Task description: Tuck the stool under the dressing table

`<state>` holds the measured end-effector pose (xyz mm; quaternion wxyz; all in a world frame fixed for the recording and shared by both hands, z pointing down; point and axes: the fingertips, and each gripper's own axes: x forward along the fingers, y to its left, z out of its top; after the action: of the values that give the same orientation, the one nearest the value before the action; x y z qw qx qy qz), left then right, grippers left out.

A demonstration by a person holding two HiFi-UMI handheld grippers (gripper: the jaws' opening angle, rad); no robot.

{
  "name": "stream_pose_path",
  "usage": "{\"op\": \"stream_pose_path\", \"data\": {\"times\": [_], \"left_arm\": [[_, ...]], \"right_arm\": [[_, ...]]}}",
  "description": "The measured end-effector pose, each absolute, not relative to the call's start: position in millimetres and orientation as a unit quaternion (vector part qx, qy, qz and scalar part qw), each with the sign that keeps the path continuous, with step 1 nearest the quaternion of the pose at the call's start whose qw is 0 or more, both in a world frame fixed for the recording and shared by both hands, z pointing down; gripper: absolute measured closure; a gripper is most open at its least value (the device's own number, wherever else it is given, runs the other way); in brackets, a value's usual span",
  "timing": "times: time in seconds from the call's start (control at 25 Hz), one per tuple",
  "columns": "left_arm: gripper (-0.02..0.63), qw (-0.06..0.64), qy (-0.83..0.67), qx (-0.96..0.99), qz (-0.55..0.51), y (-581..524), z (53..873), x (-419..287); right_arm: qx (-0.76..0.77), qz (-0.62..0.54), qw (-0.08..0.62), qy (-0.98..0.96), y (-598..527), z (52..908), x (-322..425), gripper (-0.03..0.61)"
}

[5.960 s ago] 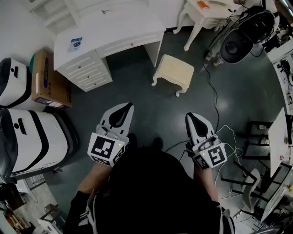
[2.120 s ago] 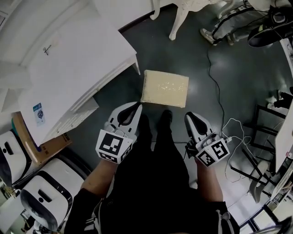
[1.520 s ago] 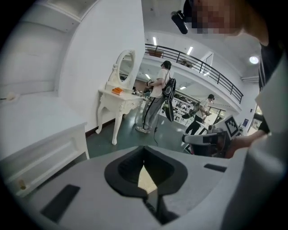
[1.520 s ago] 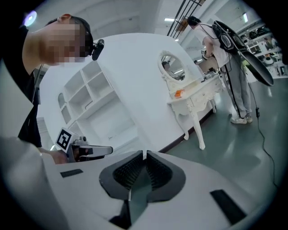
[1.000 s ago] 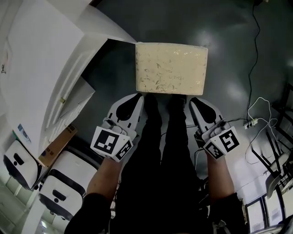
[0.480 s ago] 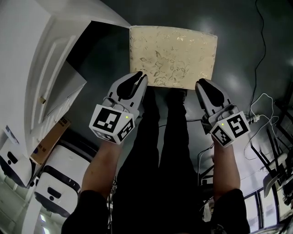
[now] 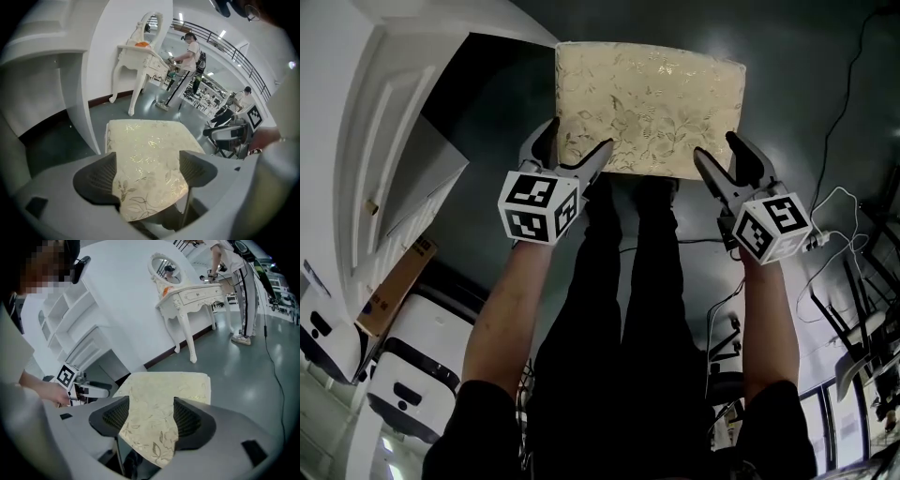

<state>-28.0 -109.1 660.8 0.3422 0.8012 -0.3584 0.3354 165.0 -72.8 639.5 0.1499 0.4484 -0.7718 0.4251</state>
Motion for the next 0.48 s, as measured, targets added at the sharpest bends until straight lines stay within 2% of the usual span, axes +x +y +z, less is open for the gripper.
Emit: {"op": "stream_pose_path", "data": {"times": [0.2, 0.48], "left_arm": [[0.117, 0.382, -0.362, 0.775, 0.350, -108, 693, -41], [0.100, 0.409, -0.363, 0.755, 0.362, -106, 711, -50]], "right_arm": [[0.473, 0.436, 0.168, -0.747, -72, 665, 179, 0.249], [0.501, 0.482, 0.184, -0.695, -60, 705, 201, 0.192]]}}
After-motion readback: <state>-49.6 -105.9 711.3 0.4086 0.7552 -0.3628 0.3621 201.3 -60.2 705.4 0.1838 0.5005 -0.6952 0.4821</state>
